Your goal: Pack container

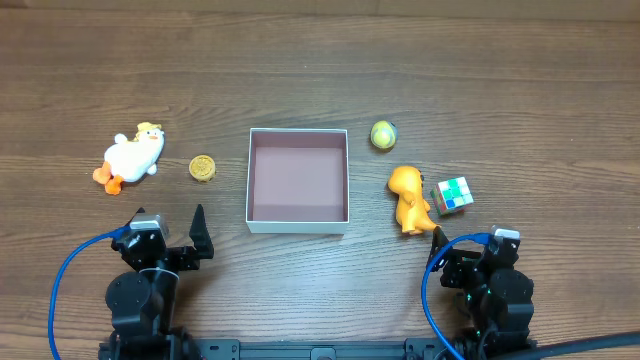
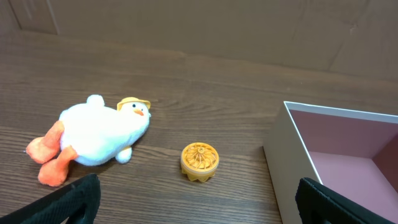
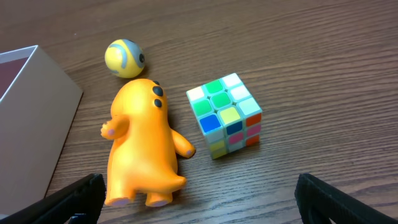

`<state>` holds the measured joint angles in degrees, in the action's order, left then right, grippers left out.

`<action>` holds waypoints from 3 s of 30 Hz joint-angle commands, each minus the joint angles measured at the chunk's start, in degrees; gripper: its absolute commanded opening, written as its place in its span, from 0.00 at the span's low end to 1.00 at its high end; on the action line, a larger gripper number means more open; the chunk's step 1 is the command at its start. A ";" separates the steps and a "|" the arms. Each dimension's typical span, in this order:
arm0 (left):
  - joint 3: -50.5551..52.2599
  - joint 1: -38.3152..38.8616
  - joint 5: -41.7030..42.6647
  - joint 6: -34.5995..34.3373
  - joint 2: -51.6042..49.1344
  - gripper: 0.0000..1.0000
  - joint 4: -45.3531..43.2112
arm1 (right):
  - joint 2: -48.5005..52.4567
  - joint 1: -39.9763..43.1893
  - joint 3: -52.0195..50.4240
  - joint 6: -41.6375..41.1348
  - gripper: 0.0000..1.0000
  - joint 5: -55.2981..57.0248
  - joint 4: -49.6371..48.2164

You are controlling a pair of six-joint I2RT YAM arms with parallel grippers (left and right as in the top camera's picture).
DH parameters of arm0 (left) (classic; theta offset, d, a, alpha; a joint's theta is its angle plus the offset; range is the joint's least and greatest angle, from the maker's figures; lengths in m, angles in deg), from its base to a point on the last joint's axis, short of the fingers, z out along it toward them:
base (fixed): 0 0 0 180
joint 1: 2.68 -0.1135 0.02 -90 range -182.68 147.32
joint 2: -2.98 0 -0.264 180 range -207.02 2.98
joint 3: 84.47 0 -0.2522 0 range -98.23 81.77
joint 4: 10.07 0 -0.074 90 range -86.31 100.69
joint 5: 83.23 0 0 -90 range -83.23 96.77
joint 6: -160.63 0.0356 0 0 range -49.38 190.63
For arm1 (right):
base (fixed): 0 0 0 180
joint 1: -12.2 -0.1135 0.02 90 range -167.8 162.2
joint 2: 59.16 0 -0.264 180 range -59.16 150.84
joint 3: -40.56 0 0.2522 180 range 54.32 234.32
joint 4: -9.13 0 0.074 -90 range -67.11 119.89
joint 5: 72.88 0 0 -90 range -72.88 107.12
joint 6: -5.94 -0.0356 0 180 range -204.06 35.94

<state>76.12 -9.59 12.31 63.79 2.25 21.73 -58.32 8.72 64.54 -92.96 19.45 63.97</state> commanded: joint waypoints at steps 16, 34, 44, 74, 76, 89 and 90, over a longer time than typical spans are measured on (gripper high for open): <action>0.24 -0.61 0.02 1.29 0.48 1.00 -0.28 | -0.66 -0.31 -0.98 0.39 1.00 0.55 -0.26; 0.24 -0.61 0.02 1.29 0.48 1.00 -0.28 | -0.66 -0.31 -0.55 -6.47 1.00 0.52 -13.11; 0.24 -0.61 0.02 1.29 0.48 1.00 -0.28 | 7.39 -0.28 20.02 -10.19 1.00 0.59 -9.55; 0.24 -0.61 0.02 1.29 0.48 1.00 -0.26 | 90.05 3.45 66.86 1.95 1.00 0.33 27.80; 0.24 -0.61 0.02 1.29 0.48 1.00 -0.26 | 90.05 5.29 64.72 3.41 1.00 -2.51 26.14; 0.24 -0.61 0.02 1.29 0.48 1.00 -0.26 | 90.05 8.39 61.31 19.21 1.00 -9.92 25.27; 0.24 -0.61 0.02 1.29 0.48 1.00 -0.28 | 90.07 8.39 60.74 19.91 1.00 -9.90 24.90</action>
<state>76.18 -9.59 12.31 63.79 2.25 21.60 31.78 17.04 126.79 -78.62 10.27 89.65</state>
